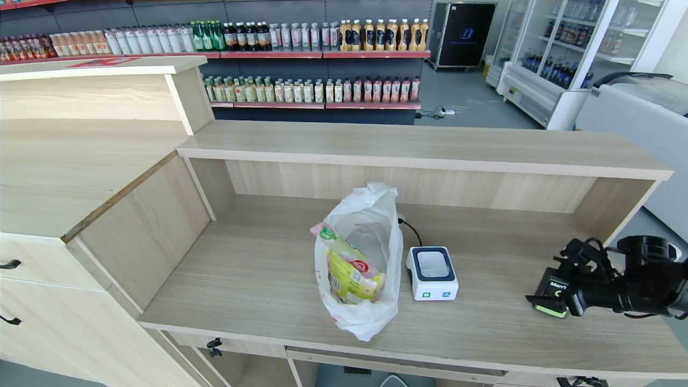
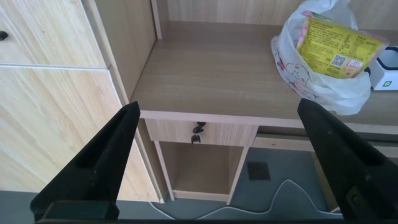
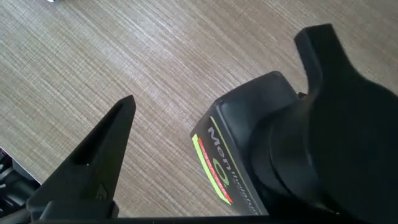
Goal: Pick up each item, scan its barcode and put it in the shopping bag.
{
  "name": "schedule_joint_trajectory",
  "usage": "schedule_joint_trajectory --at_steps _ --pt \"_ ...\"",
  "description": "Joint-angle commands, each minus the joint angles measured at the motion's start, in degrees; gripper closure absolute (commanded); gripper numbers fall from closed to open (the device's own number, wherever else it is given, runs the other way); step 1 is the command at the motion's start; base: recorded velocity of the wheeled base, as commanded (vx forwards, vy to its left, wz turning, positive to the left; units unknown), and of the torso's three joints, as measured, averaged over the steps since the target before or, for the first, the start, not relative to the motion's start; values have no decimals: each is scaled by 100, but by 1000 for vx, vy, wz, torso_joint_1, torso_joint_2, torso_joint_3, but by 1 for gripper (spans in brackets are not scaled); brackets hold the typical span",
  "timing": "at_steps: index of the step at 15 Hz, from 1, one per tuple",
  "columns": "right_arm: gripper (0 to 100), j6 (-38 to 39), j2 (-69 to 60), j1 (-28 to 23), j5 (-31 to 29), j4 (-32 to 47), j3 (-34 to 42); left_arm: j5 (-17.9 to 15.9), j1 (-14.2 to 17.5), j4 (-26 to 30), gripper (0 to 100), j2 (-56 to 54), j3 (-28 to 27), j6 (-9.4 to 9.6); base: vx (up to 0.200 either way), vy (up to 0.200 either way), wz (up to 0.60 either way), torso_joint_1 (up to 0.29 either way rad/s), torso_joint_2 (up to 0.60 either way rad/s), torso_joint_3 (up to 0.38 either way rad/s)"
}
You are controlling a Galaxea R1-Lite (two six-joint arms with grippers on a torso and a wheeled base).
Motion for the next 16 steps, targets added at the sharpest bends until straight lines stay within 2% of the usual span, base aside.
schedule_joint_trajectory --at_steps 1,3,4,9,13,16 --pt "0 -7 100 45 9 -1 -40 -5 0 0 0 6 0 -1 0 0 0 0 0 0" --pt "0 -7 100 71 18 -10 -23 -5 0 0 0 6 0 -1 0 0 0 0 0 0" --pt "100 -7 91 89 18 -10 -5 3 0 0 0 6 0 -1 0 0 0 0 0 0" --pt "100 -42 -14 98 18 -10 91 3 0 0 0 6 0 -1 0 0 0 0 0 0" --pt "100 -51 -462 80 9 -520 610 -5 0 0 0 6 0 -1 0 0 0 0 0 0" --pt "100 -384 -2299 80 9 -872 1111 -5 0 0 0 6 0 -1 0 0 0 0 0 0"
